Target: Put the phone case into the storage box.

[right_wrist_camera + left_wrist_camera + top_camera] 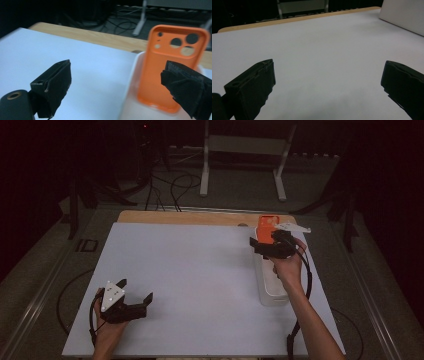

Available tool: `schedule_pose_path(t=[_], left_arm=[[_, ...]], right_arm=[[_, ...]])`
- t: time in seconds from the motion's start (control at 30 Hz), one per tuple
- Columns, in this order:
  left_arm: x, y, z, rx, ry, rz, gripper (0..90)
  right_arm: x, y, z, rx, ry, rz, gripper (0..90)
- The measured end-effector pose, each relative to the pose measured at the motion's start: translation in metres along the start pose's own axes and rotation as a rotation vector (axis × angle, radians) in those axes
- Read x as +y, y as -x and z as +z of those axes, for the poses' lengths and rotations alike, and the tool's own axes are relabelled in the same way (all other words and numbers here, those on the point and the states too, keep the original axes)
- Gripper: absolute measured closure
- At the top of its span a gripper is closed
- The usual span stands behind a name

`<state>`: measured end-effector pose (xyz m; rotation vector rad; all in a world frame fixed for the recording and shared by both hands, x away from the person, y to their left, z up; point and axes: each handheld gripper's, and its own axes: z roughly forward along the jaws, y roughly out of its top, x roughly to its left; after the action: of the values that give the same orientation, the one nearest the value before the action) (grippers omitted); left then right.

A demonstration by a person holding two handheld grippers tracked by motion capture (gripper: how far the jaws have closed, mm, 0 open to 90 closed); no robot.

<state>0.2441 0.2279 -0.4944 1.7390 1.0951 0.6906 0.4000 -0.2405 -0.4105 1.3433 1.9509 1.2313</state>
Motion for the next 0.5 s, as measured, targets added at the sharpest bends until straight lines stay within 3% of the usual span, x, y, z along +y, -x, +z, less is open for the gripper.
schedule_pose_path(t=[0.27,0.5], left_arm=[[0.0,0.0,0.0,-0.001,0.004,-0.003,0.3],[0.0,0.0,-0.001,-0.001,0.005,-0.002,0.3]], right_arm=[[-0.011,-0.023,-0.026,0.09,0.031,-0.019,8.6],[-0.03,-0.039,-0.045,0.127,0.076,-0.046,8.6]])
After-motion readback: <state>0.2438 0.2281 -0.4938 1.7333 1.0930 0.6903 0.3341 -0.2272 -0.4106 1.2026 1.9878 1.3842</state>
